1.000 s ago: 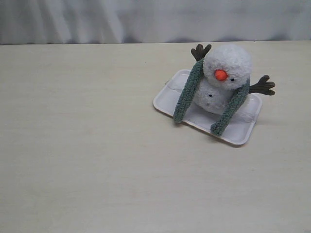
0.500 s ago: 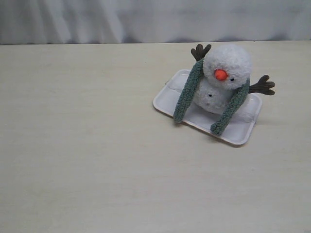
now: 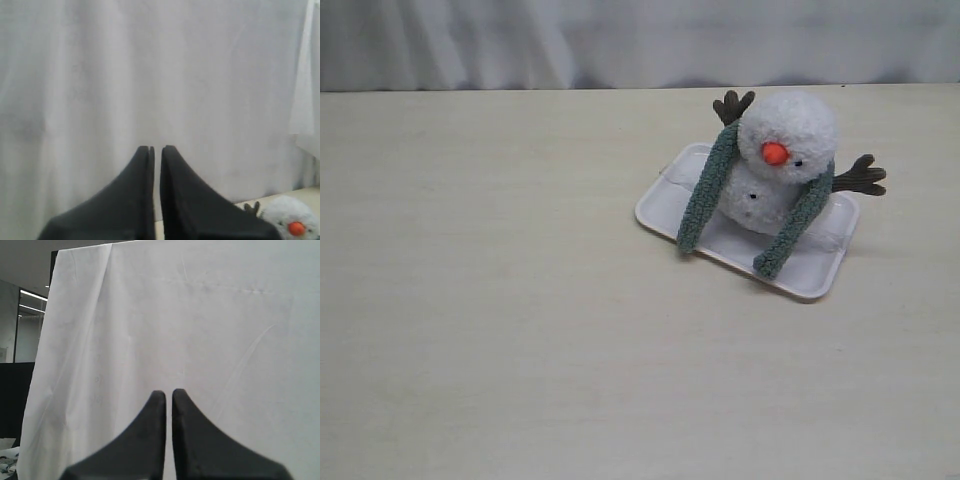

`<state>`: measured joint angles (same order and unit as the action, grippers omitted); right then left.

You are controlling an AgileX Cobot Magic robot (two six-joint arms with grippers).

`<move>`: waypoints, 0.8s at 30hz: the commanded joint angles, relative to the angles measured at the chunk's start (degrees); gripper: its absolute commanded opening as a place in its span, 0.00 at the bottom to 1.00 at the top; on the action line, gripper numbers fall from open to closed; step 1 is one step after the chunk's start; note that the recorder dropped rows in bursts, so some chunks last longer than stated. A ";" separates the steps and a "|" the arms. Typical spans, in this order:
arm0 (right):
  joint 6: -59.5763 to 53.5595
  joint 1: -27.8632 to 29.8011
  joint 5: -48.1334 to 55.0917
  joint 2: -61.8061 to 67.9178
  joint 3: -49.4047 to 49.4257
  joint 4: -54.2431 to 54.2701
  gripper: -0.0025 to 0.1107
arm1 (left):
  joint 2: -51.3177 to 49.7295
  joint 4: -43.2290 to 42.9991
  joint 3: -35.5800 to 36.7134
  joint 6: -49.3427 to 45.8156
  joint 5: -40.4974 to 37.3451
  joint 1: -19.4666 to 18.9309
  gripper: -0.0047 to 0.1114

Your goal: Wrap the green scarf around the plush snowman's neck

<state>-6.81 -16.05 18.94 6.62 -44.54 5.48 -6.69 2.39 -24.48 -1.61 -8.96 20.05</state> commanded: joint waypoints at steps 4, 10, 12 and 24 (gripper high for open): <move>-0.39 -0.06 0.22 -0.14 0.31 -0.15 0.06 | 4.90 1.65 4.53 0.46 0.65 -11.87 0.10; -0.39 -0.06 0.22 -0.14 0.31 -0.15 0.06 | 6.69 -0.89 8.53 0.46 0.78 -15.76 0.10; -0.39 -0.06 0.22 -0.14 0.31 -0.15 0.06 | 6.69 -1.84 9.89 0.46 0.78 -16.50 0.10; -0.39 -0.06 0.33 -0.14 0.31 -0.15 0.06 | 6.69 -3.27 17.82 0.35 2.47 -21.46 0.10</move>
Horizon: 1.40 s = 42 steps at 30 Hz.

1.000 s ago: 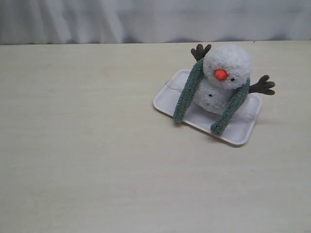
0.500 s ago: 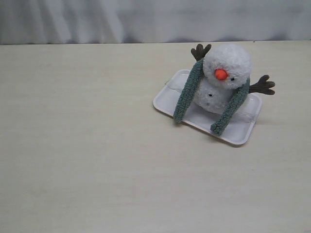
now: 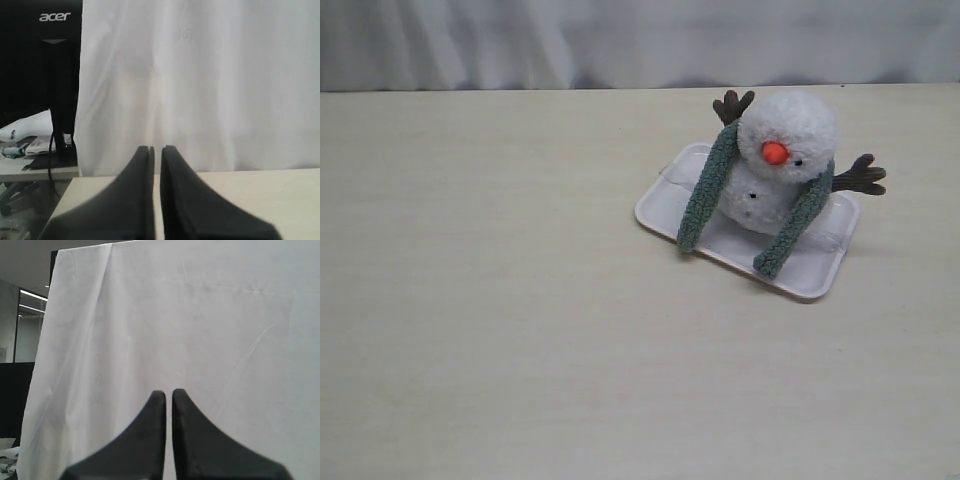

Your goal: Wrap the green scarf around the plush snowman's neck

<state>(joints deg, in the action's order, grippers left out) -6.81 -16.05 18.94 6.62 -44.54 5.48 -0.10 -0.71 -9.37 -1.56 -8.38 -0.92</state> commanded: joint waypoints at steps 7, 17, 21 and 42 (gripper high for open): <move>-0.39 -0.06 0.33 -0.14 0.31 -0.15 0.06 | 0.10 -0.17 8.22 0.30 3.18 -0.49 0.10; -0.39 -0.06 0.47 -0.14 0.31 -0.15 0.06 | 0.10 -1.80 9.37 0.18 1.92 -0.49 0.10; -0.39 -0.06 0.47 -0.14 0.31 -0.15 0.06 | 0.10 -4.58 9.37 0.18 -1.83 -0.49 0.10; -0.39 -0.06 0.47 -0.14 0.31 -0.15 0.06 | 0.10 -4.78 9.37 0.11 -8.44 -0.49 0.10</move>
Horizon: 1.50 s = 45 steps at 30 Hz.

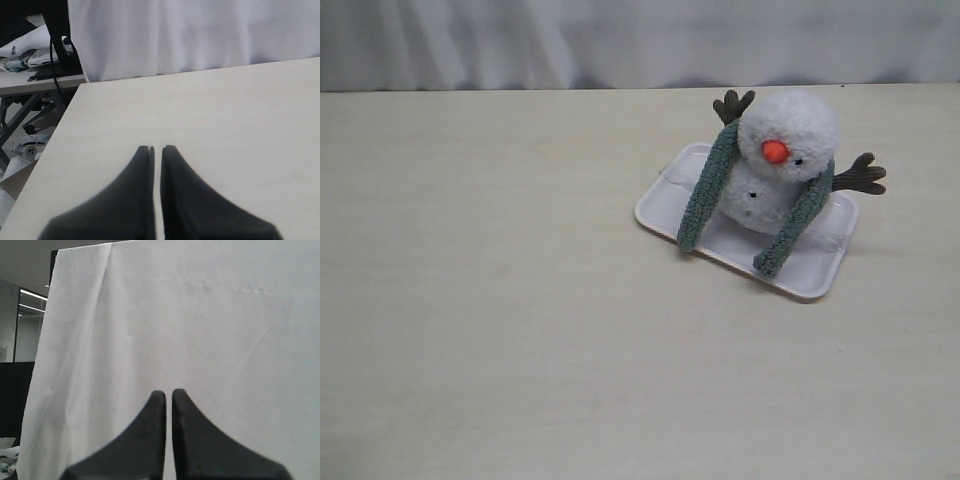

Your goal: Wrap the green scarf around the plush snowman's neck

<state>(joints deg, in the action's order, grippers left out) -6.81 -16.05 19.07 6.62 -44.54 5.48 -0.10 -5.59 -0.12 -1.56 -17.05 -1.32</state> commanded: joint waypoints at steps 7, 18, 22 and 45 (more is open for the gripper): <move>-0.39 -0.06 0.35 -0.14 0.31 -0.15 0.06 | 0.10 0.09 0.12 0.11 0.23 -0.10 0.10; -0.39 -0.06 0.35 -0.14 0.31 -0.15 0.06 | 0.10 0.09 0.12 0.11 -0.64 -0.10 0.10; -0.39 -0.06 0.35 -0.14 0.31 -0.15 0.06 | 0.10 0.09 0.12 0.11 -0.64 -0.10 0.10; 3.37 17.41 -6.00 -6.62 25.94 -1.22 0.06 | 0.10 0.09 0.12 0.11 -0.64 -0.10 0.10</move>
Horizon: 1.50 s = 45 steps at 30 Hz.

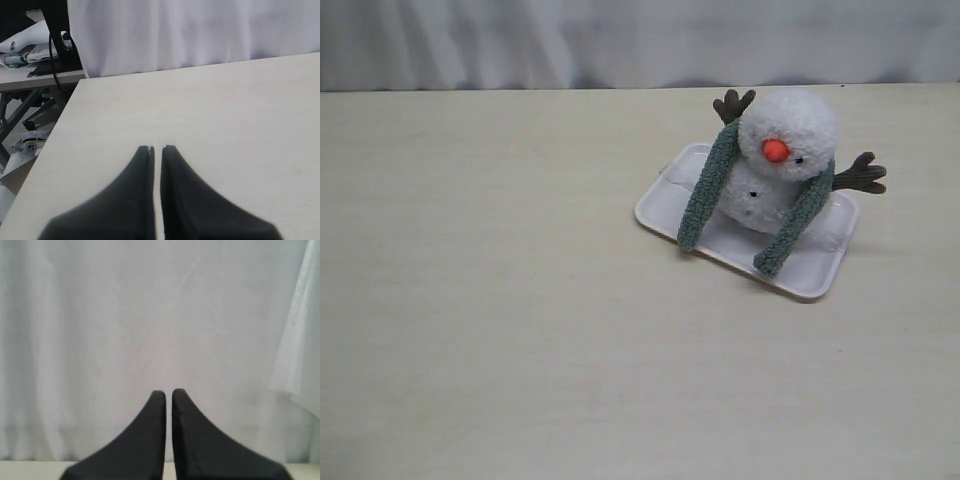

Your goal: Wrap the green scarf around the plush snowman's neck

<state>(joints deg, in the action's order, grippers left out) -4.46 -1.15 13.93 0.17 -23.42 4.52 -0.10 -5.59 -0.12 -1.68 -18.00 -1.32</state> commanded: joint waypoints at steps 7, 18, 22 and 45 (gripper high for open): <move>1.02 2.62 -8.39 -0.17 16.16 -2.48 0.06 | 0.10 0.09 0.12 0.22 0.31 -0.10 0.10; 0.86 2.39 -9.65 -0.17 23.42 -8.53 0.06 | 0.10 0.24 0.12 0.22 0.32 -0.10 0.10; 1.18 2.39 -6.48 -0.17 23.42 -9.09 0.06 | 0.10 0.24 0.12 0.22 0.32 -0.10 0.10; 2.07 2.39 5.66 -0.17 23.42 -7.93 0.06 | 0.10 0.24 0.12 0.22 0.32 -0.10 0.10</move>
<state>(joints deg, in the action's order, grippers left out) -1.85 1.14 19.20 0.28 -0.19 -3.54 -0.10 -5.59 -0.12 -1.68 -18.15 -1.32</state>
